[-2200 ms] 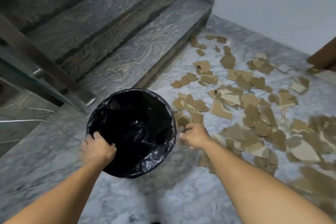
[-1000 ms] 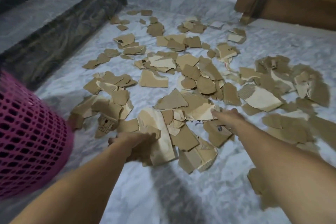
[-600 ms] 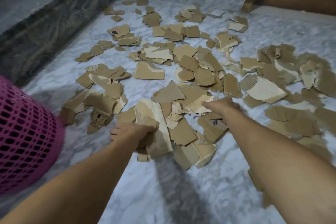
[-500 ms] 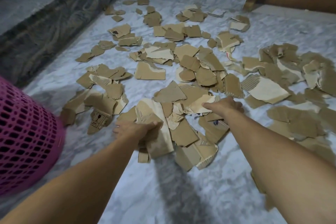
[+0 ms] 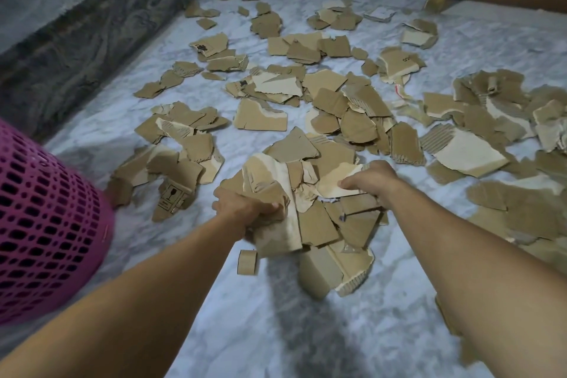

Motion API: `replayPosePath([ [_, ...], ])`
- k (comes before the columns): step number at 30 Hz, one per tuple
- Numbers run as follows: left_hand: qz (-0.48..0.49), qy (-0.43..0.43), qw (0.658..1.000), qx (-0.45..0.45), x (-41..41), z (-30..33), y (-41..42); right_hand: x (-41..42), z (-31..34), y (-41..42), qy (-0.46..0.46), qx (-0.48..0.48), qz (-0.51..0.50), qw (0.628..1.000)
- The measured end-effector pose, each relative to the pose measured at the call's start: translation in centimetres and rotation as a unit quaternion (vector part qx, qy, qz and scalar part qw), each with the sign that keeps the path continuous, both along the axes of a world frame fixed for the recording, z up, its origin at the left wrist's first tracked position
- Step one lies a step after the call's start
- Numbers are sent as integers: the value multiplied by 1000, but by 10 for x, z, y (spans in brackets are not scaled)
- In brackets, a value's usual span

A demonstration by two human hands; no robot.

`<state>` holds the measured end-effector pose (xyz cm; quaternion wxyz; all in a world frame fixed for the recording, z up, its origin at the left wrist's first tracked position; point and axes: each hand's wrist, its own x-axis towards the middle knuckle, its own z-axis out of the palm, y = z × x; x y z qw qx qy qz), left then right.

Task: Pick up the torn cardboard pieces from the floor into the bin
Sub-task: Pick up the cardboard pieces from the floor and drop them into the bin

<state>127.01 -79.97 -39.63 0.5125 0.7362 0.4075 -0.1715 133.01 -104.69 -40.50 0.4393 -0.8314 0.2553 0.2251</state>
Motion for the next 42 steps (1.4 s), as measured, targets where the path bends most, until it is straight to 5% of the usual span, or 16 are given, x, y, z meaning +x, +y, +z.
replayPosePath([
  [14,-32,-8,995,-99,-9,10,0,8,-28,4,122,176,13,977],
  [27,-14,-72,997,-12,-9,151,46,4,151,30,-16,89,101,991],
  [42,103,-199,959,171,-87,368,177,-7,333,205,-179,147,261,937],
])
